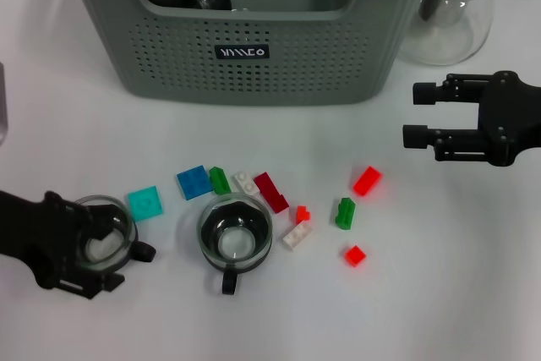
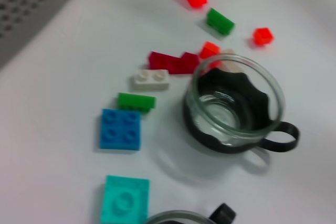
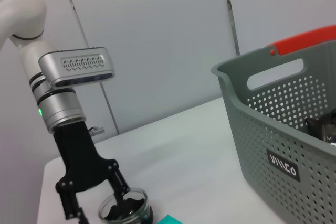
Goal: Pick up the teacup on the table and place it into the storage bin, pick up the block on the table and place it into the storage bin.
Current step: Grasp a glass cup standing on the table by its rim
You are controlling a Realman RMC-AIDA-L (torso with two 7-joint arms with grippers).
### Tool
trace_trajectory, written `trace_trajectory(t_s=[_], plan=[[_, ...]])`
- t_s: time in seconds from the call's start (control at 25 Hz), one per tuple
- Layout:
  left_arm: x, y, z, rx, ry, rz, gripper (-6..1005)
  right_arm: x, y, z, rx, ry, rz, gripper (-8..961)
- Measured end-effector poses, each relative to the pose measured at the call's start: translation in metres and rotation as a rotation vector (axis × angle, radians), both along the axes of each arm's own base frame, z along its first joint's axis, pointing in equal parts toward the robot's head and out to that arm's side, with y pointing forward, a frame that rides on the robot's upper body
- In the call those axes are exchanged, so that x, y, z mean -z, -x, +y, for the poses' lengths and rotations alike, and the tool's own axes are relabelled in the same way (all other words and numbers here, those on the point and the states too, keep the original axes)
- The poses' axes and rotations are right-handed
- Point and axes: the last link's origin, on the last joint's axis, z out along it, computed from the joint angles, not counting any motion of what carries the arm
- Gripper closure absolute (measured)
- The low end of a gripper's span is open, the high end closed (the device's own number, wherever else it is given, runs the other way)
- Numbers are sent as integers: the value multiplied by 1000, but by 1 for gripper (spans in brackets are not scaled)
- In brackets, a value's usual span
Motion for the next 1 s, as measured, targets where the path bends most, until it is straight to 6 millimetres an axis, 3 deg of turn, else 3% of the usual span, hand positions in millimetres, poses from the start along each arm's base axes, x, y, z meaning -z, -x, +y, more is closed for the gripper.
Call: trace_trajectory(t_s=[0.36, 0.56, 1.0], plan=[[-30, -8, 21, 66, -193, -8, 251, 2, 4, 4, -10, 11, 2, 225], [-23, 9, 30, 31, -232, 58, 261, 5, 3, 4, -2, 30, 1, 225], [-4, 25, 33, -26, -198, 91, 333, 6, 2, 3, 3, 32, 2, 226]])
